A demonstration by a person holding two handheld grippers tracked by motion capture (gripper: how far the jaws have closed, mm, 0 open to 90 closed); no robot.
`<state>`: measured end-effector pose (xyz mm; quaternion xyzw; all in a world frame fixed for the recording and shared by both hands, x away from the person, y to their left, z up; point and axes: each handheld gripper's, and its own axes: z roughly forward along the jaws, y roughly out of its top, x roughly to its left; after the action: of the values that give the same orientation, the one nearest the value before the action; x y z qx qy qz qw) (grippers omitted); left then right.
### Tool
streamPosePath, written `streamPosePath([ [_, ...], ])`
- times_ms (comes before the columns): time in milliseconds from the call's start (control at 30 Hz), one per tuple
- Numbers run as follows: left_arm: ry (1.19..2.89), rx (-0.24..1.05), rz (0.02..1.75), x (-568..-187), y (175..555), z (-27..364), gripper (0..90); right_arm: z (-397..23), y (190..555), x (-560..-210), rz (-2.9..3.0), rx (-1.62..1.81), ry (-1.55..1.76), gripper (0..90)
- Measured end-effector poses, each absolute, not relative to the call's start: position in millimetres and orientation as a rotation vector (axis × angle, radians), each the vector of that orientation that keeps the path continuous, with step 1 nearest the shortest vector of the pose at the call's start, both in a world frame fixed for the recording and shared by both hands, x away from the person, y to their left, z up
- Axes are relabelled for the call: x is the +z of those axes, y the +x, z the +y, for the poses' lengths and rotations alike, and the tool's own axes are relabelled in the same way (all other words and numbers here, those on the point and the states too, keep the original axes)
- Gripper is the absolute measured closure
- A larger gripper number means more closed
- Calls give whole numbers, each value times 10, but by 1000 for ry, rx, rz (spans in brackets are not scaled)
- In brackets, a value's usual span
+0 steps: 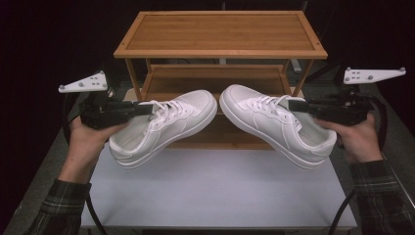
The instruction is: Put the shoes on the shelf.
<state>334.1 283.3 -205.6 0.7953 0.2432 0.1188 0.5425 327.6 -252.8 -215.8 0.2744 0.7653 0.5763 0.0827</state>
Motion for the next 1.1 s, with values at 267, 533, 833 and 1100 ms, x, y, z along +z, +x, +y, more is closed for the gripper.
streamPosePath([
  [267,1854,366,643,-1938,3638,2702,842,-2401,3570,-2015,2241,1650,876,843],
  [533,1852,407,735,-2029,3848,2545,841,-2230,3769,-2056,2209,1550,956,842],
  [833,1853,423,791,-2100,3960,2419,840,-2090,3898,-2131,2191,1475,1023,841],
  [1100,1874,454,813,-2136,4014,2371,809,-1999,3920,-2125,2186,1410,1005,823],
])
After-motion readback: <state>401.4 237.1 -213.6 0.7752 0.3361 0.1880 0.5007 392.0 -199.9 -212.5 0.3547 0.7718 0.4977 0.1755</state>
